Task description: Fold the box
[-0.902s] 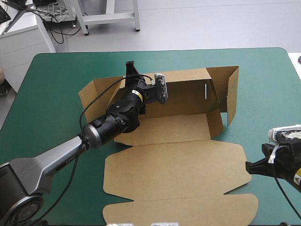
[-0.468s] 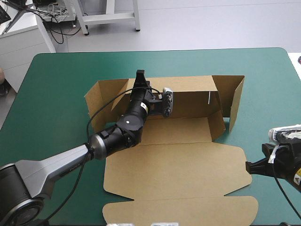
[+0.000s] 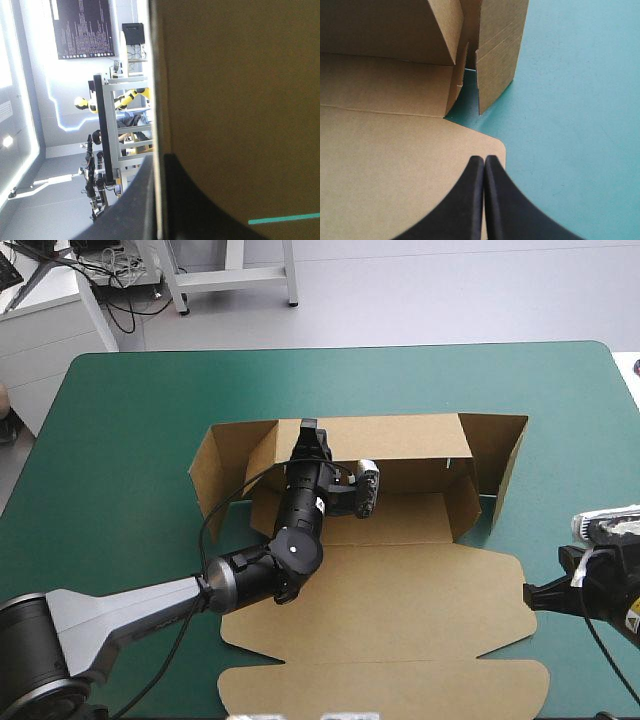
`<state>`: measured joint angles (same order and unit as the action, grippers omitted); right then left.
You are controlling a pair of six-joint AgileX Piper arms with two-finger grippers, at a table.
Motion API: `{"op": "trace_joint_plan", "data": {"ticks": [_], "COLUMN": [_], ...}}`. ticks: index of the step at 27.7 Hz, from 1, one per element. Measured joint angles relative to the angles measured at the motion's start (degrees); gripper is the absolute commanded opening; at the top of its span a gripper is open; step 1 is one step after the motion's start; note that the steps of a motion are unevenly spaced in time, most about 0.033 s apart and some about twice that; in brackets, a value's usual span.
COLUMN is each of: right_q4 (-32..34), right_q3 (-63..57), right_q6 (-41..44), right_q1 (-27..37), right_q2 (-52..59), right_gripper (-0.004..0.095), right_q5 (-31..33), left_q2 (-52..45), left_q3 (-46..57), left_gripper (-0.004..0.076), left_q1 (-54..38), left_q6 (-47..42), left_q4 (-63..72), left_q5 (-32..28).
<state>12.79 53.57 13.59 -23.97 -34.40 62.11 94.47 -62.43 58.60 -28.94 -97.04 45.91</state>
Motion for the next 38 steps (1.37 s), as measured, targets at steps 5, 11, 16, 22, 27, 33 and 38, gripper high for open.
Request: {"op": "trace_joint_plan", "data": {"ticks": [5,11,16,22,27,33,38], "right_q4": [0.22,0.4,0.84,4.61,8.35,11.05,1.78], "right_q3": [0.0,0.0,0.0,0.64,5.84,15.69,29.01], "right_q6": [0.0,0.62,3.78,9.56,13.46,14.34,3.78], "right_q1": [0.0,0.0,0.0,0.0,0.0,0.06,7.54], "right_q2": [0.0,0.0,0.0,-1.56,-9.59,-21.18,-36.34], "right_gripper": [0.011,0.0568,0.0701,0.0701,0.0701,0.0701,0.0701], "right_q5": [0.94,1.26,1.32,1.32,-0.37,-2.93,-3.58], "left_q2": [-0.23,-0.72,-0.72,-0.72,-0.72,-0.72,-0.72], "left_q3": [1.58,3.06,3.11,3.11,3.11,3.11,3.11], "left_gripper": [-0.001,-0.001,-0.001,-0.001,-0.001,-0.001,-0.001], "left_q1": [1.44,1.74,1.94,2.12,2.12,2.12,2.12], "left_q6": [-0.33,-0.54,-0.54,-0.54,-0.54,-0.54,-0.54], "left_q4": [-0.66,-1.98,-2.08,-2.08,-2.0,-2.0,-2.0], "left_q5": [1.19,1.98,2.3,2.54,2.49,2.49,2.49]}}
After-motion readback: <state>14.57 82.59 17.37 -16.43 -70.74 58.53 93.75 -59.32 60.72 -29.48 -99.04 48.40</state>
